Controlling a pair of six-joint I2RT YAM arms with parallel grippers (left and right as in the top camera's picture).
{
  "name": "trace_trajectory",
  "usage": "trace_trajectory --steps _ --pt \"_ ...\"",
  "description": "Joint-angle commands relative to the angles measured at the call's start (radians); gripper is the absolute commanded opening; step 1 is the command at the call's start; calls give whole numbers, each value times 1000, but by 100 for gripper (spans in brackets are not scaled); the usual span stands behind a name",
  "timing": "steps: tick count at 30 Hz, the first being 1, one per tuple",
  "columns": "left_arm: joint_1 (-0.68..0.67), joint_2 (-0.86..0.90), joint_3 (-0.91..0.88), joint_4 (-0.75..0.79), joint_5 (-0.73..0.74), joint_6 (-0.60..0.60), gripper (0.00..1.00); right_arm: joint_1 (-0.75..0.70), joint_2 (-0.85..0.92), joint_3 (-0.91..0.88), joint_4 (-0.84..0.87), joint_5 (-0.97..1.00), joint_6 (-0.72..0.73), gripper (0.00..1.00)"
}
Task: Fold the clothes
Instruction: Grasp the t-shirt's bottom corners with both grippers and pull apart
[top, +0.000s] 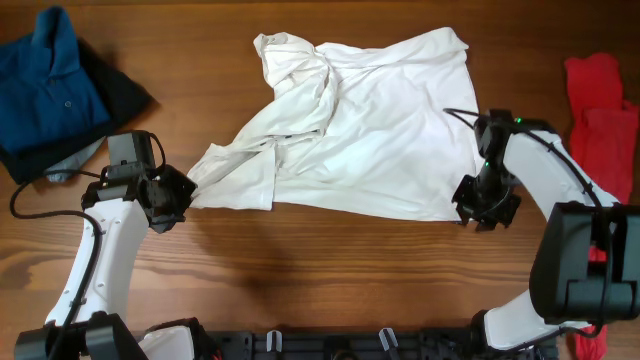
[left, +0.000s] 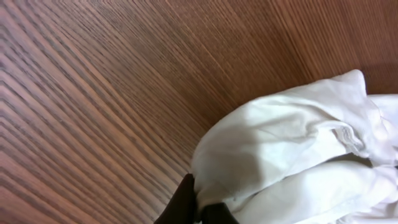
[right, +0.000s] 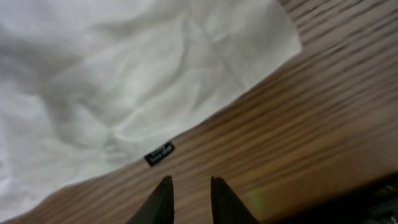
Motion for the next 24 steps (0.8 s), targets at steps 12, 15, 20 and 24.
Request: trace_trajectory --steps 12,15,20,24 --pt "7 9 -23 -1 -42 45 4 1 -7 -148 334 -98 161 27" --pt "7 9 -41 2 -42 45 4 1 -7 -148 305 -103 207 27" --pt "7 9 -48 6 -41 45 4 -6 -18 -148 270 -83 250 27" --pt "7 9 -48 6 -41 45 4 -7 -48 -148 266 -79 254 26"
